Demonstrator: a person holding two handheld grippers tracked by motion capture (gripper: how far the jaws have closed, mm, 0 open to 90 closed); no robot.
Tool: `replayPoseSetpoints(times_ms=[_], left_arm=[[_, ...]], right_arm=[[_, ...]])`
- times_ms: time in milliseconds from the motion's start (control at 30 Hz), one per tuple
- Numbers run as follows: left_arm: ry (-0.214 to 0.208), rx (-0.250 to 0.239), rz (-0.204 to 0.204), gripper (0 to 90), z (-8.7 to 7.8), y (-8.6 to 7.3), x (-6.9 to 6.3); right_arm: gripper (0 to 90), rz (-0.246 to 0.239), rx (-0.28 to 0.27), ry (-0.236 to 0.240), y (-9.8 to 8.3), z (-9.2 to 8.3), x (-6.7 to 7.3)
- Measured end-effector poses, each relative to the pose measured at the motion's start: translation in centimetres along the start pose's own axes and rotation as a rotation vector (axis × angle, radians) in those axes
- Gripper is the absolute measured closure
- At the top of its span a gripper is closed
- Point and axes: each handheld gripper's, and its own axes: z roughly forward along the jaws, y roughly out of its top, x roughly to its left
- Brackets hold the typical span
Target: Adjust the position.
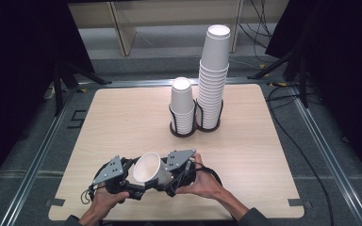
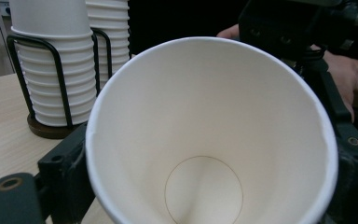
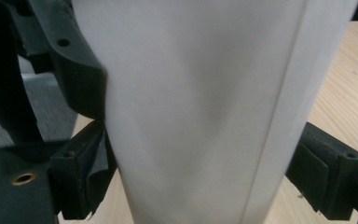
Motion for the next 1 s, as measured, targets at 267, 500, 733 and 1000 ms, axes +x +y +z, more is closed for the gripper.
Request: replayPoseSetpoints(times_ms=[267, 500, 733, 1000], left_arm=[[-0.013, 0.05, 0.039, 11.0, 0.31, -0.06, -0.28], [-0.041, 0.023, 0.042, 11.2, 0.42, 0.01, -0.33], [-0.038, 0.059, 0.065, 10.9, 0.3, 0.09, -0.38], [-0.042, 0.03, 0.009, 7.6, 0.3, -0.09, -0.29]], right_arm=[[16.4, -0.069, 0.105, -0.02, 0.54, 0.21, 0.7], [18.3, -0.053, 0.079, 0.017, 0.48, 0.36, 0.57], [18.7, -0.054, 0.074, 0.035, 0.35, 0.57, 0.56], [20.6, -0.056, 0.058, 0.035, 0.18, 0.48, 0.53]])
